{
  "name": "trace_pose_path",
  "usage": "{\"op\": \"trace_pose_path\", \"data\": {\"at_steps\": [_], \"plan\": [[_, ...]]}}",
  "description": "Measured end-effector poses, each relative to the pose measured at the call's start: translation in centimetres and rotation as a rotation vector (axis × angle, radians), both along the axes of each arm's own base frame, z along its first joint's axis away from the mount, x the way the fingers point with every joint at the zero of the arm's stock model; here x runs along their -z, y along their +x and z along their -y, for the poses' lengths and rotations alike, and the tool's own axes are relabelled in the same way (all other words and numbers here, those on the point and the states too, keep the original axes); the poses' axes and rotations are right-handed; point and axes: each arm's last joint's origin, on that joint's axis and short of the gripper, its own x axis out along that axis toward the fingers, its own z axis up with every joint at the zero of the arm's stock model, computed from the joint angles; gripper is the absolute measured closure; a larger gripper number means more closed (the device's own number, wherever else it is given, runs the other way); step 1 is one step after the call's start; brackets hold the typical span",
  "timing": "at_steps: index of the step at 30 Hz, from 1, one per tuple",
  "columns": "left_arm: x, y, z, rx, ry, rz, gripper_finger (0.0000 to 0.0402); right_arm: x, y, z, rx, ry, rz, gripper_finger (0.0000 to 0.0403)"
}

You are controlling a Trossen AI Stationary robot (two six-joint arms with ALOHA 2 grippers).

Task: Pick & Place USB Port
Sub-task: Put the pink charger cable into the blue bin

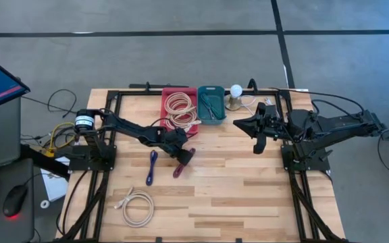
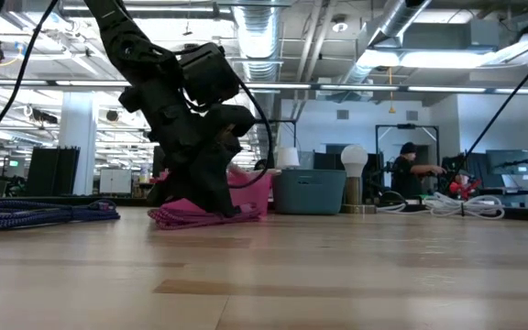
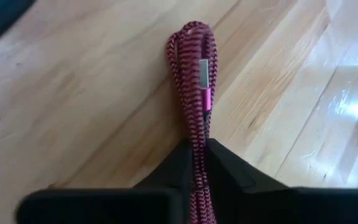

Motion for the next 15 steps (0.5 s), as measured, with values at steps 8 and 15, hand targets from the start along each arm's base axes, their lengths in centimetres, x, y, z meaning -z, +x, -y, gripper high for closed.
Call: {"op": "trace_pose_path", "data": {"at_steps": [8,15], "plan": [[-1.6,-0.4,0.1,0.047,0.029,0.049,0.0390,-0.5,-1.1,0.2,-0.001,0.004,0.023,0.0403],[-9.3,-1.7,0.0,0.038,0.102,0.338,0.0390,-0.8,-2.8,0.5,0.001,0.003,0.014,0.0403]]}}
